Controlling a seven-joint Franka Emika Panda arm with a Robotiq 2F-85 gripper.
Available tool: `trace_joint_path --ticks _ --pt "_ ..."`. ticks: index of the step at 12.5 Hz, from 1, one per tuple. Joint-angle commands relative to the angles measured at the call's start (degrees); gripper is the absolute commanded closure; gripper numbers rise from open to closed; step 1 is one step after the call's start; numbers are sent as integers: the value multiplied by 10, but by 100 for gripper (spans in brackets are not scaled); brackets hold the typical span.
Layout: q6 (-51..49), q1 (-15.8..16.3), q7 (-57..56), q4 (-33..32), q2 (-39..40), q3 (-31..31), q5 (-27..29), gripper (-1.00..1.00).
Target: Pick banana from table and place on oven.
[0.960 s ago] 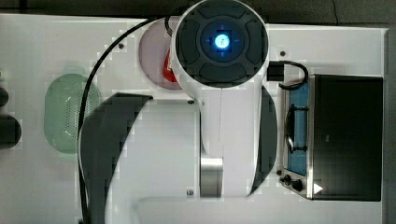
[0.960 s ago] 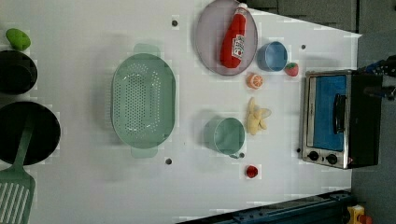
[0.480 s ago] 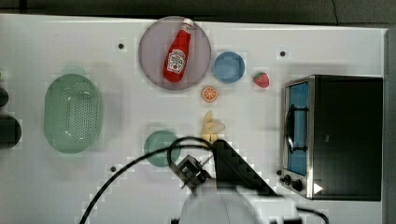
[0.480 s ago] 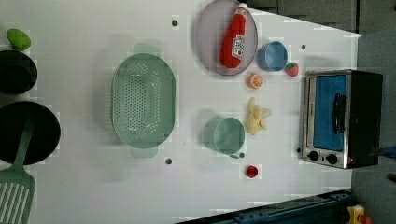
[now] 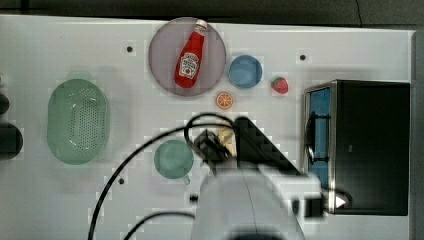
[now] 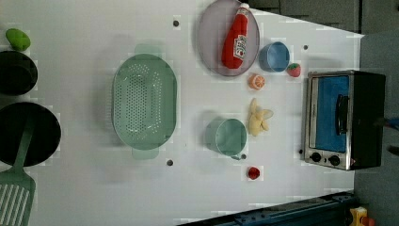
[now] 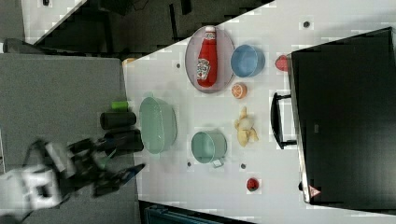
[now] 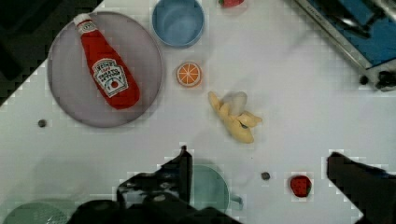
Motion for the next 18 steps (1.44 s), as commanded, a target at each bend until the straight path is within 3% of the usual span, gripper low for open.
trace_joint_path --ticks 1,7,18 --pt "50 -9 28 -70 55 -1 5 -100" --pt "256 -10 28 -139 184 -2 5 -100" --pt "444 -10 28 -150 412 -2 5 -100"
